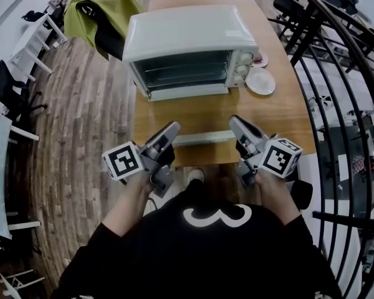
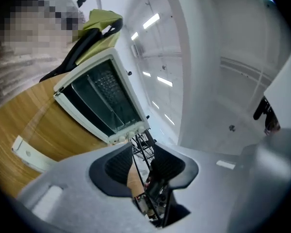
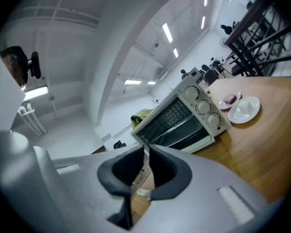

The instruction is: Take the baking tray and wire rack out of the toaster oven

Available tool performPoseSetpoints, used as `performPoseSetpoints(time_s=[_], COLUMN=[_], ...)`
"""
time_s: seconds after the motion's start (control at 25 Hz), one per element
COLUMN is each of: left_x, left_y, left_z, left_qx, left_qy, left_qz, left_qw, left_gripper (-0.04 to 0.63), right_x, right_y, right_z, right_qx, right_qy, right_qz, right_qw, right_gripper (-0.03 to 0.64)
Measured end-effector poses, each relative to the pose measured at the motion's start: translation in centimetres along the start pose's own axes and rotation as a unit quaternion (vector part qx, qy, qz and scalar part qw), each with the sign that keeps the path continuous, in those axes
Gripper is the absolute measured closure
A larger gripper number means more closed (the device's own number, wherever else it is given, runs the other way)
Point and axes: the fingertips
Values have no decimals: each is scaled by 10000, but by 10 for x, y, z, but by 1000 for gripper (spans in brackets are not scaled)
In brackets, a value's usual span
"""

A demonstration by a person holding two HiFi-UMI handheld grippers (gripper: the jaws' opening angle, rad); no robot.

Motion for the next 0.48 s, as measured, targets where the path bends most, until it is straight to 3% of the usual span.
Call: performPoseSetpoints(time_s=[0.28, 0.36, 0.48], left_x=[68, 83, 103], left_y=[38, 47, 54], left_z=[69, 90, 124], left_qx=[25, 100, 295], left_qy=[-700, -791, -1008], left_qz=[-585, -702, -927], left_qw=[9958, 9943, 9901], left_gripper=[410, 383, 353], right_x=[20, 23, 27], right_y=[75, 88, 112], right_z=[-70, -99, -124], right_qx=[-331, -650, -775], right_qy=[1326, 1629, 2048], right_qz=[-49, -134, -274], right_qw=[9906, 9844, 9754], right_gripper=[480, 462, 459])
Point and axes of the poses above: the fingertips, and each gripper's own axes: y forward along the fingers, z to its left, x out of its top, and after that the axes turned 6 degrees about -x, right-handed
